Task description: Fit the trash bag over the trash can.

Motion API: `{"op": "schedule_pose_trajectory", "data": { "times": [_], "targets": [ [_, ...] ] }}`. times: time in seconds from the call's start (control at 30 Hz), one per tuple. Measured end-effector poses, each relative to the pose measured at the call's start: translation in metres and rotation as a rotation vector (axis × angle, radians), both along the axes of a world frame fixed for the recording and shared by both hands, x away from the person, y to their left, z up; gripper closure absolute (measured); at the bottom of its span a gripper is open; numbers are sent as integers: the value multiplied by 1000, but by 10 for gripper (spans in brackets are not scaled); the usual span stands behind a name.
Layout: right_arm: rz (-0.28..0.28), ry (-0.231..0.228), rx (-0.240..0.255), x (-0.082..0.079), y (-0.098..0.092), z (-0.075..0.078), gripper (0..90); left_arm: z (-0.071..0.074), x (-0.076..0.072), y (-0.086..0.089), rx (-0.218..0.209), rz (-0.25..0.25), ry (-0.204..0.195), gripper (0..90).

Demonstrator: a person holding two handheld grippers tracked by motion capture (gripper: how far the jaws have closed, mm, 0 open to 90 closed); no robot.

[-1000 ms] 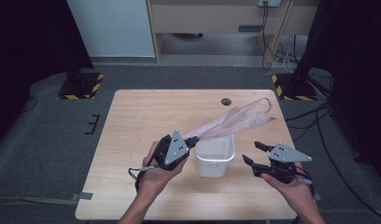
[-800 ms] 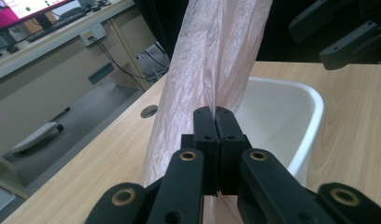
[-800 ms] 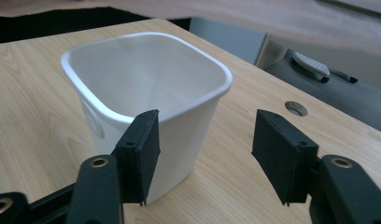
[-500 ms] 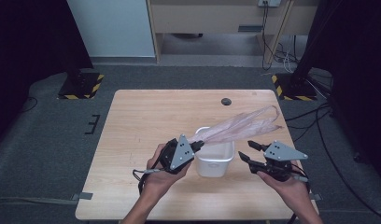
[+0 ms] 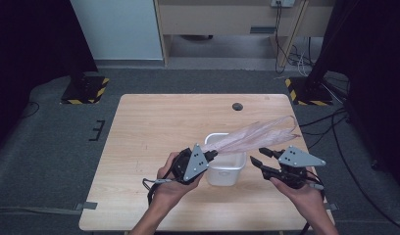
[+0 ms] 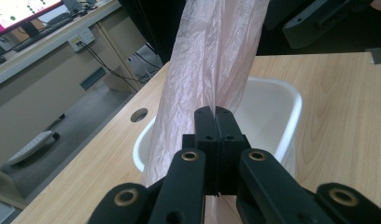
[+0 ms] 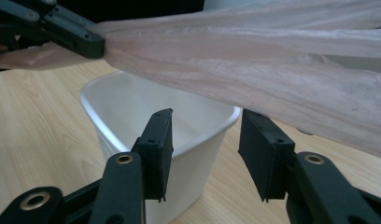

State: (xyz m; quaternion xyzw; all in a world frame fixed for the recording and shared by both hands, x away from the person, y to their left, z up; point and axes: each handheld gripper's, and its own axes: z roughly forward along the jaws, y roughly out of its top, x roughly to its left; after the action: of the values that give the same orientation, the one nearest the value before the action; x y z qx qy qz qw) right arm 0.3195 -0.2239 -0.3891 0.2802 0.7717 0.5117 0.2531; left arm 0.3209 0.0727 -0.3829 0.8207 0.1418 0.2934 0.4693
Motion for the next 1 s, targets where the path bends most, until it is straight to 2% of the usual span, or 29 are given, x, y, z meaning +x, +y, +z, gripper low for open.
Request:
{"op": "schedule_pose_trajectory", "data": {
  "times": [0.27, 0.5, 0.73, 0.93, 1.0],
  "targets": [
    [8, 1, 21, -5, 1, 3, 551, -2, 2, 0, 13, 10, -5, 900],
    [0, 7, 26, -4, -3, 3, 534, -3, 0, -1, 7, 1, -9, 900],
    [-10, 27, 86, -2, -8, 5, 479, -5, -2, -7, 40, -18, -22, 900],
    [-8, 28, 96, -1, -7, 10, 481, -5, -3, -9, 45, -23, -25, 900],
    [-6, 41, 110, -1, -5, 12, 476, -6, -3, -9, 48, -24, -28, 900]
  ]
}}
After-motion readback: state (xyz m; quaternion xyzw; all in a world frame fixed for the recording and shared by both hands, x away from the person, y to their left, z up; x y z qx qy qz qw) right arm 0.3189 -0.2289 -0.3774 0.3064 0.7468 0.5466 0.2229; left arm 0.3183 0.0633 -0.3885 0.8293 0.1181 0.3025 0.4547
